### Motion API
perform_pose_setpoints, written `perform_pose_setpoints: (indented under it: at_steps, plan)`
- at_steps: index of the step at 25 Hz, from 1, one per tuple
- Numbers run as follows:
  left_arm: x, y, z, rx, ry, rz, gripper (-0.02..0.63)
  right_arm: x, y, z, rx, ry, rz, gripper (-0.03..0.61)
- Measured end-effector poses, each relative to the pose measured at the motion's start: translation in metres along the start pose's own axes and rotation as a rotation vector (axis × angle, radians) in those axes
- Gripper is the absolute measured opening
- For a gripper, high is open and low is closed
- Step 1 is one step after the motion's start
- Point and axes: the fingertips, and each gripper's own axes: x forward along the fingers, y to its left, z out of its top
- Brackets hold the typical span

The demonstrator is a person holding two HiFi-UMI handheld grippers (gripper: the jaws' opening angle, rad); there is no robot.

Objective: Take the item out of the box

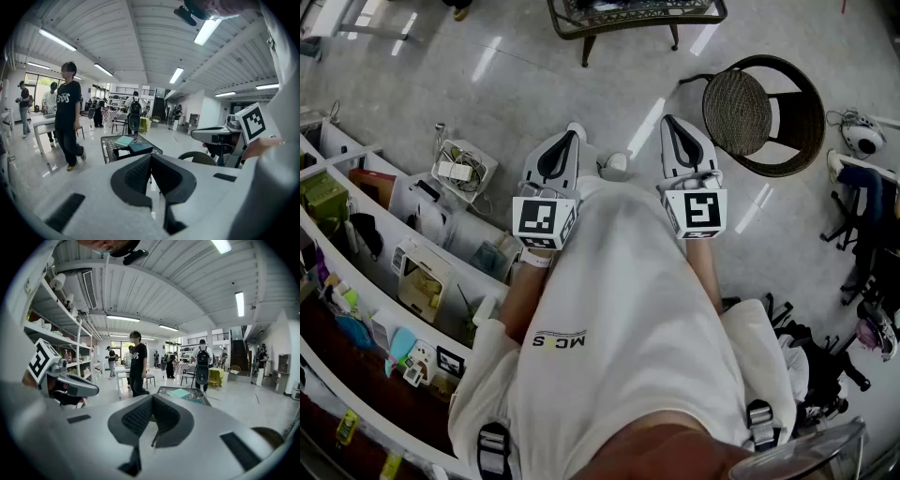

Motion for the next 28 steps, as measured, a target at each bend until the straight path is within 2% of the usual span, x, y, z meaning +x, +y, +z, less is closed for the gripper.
perform_pose_setpoints:
  at_steps: [4, 9, 16, 22, 28]
  plan:
    - [-0.008, -0.011, 0.008, 0.015, -0.002, -0.008, 0.025, -0.016, 0.001, 0.005, -0.005, -0.009, 0.001, 0.015]
    - [0.0, -0.015, 0.015, 0.029, -0.001, -0.025, 0.025, -0.017, -0.007, 0.011, 0.027, -0.069, 0.001, 0.015]
    - [0.027, -0.007, 0.024, 0.04, 0.029, -0.041, 0.025, 0.001, -0.022, 0.009, 0.064, -0.052, -0.021, 0.015]
    - [0.082, 0.027, 0.035, 0.036, 0.047, -0.063, 0.025, 0.055, -0.05, 0.013, 0.059, -0.026, -0.021, 0.015]
    - [0.148, 0.093, 0.069, 0.016, 0.05, -0.074, 0.025, 0.138, -0.067, 0.043, 0.058, -0.013, 0.041, 0.014]
